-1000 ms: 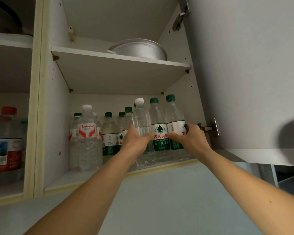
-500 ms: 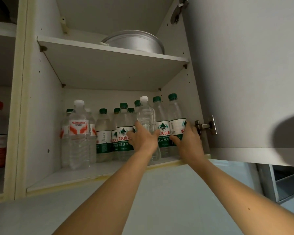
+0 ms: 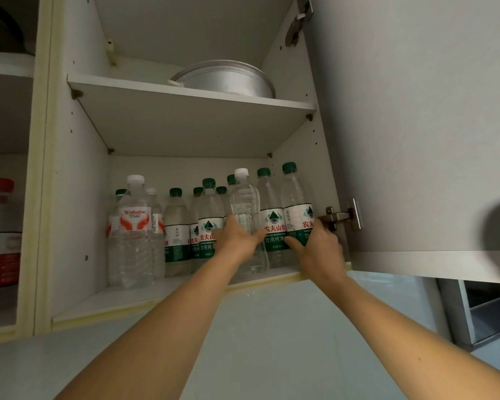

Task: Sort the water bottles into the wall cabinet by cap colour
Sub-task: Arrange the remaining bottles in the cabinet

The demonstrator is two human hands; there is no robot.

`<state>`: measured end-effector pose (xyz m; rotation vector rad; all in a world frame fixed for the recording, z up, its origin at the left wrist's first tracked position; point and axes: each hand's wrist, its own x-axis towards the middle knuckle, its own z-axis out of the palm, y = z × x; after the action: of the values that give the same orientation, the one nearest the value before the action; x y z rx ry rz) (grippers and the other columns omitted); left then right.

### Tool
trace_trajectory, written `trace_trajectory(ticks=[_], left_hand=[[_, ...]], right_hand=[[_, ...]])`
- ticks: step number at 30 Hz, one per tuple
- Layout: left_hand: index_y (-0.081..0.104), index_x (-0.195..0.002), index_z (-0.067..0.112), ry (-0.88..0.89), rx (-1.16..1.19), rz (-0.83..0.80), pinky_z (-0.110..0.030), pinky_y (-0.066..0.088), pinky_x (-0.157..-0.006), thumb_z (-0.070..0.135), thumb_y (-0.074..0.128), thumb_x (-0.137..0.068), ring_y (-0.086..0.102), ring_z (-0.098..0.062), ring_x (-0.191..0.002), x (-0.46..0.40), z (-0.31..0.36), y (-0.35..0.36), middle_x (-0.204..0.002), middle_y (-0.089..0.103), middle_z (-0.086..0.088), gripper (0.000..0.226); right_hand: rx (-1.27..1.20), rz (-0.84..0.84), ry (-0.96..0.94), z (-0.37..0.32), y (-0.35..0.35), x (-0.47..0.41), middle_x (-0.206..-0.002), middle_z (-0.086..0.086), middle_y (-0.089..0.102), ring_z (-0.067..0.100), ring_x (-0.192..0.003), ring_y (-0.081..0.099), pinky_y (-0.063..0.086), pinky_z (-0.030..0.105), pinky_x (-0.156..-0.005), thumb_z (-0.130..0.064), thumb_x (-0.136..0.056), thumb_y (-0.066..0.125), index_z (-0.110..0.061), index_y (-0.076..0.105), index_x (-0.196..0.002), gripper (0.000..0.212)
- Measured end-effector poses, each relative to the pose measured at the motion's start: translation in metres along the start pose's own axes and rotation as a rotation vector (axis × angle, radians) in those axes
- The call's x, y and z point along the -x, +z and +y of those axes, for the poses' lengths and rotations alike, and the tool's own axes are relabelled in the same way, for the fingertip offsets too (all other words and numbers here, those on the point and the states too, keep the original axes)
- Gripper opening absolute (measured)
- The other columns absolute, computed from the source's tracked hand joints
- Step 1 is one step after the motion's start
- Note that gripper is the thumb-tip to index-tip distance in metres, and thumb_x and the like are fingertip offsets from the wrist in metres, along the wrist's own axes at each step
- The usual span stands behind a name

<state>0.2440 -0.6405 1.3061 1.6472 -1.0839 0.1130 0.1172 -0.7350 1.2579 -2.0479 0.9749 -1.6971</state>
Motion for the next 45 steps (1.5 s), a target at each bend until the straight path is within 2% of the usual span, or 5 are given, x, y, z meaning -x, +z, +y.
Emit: trace_trajectory(ticks=[9,14,27,35,45], left_hand=[[0.027,-0.154,0.021,0.453,-0.431,0.354,-0.034,0.034,-0.101,0.043,0.075,-0.085,0.035,-0.026,-0.137,0.008,-0.003,-0.101,-0.152,0.029,-0.009,0.086],[0.023,-0.156,0.025,0.338,-0.576,0.452,-0.044,0.042,-0.101,0.039,0.082,-0.081,0.03,-0.036,-0.137,0.0,-0.032,-0.155,-0.152,0.024,-0.013,0.096],[-0.001,-0.16,0.037,0.097,-0.569,0.18,-0.051,0.043,-0.109,0.035,0.09,-0.07,0.043,-0.039,-0.137,-0.049,-0.027,-0.193,-0.16,0.029,-0.018,0.127],[0.032,-0.154,0.024,0.056,-0.8,-0.016,-0.038,0.057,-0.088,0.025,0.084,-0.08,0.06,-0.028,-0.114,-0.064,-0.016,-0.196,-0.15,0.042,-0.013,0.091],[0.031,-0.155,0.019,-0.095,-1.16,-0.018,-0.042,0.049,-0.102,0.041,0.081,-0.081,0.057,-0.027,-0.121,-0.059,-0.006,-0.21,-0.148,0.047,-0.012,0.092]], right_hand=[[0.039,0.1,-0.211,-0.026,0.0,0.028,-0.151,0.011,0.037,0.031,-0.139,0.031,0.035,0.05,-0.114,-0.035,-0.094,0.067,-0.013,0.042,-0.146,0.062],[-0.075,-0.098,-0.198,-0.066,0.021,0.029,-0.143,0.012,0.042,0.033,-0.133,0.041,0.044,0.049,-0.108,-0.041,-0.093,0.068,-0.014,0.039,-0.144,0.065],[0.057,-0.143,-0.115,-0.064,0.049,0.036,-0.139,0.017,0.047,0.038,-0.118,0.054,0.053,0.05,-0.09,-0.036,-0.092,0.07,-0.012,0.023,-0.149,0.077],[0.049,-0.155,-0.104,-0.061,0.043,0.033,-0.131,0.017,0.052,0.036,-0.113,0.056,0.051,0.045,-0.087,-0.037,-0.092,0.07,-0.01,0.033,-0.139,0.065],[0.0,-0.195,-0.126,-0.063,0.041,0.033,-0.123,0.014,0.059,0.035,-0.108,0.059,0.054,0.044,-0.084,-0.038,-0.091,0.072,-0.01,0.04,-0.13,0.058]])
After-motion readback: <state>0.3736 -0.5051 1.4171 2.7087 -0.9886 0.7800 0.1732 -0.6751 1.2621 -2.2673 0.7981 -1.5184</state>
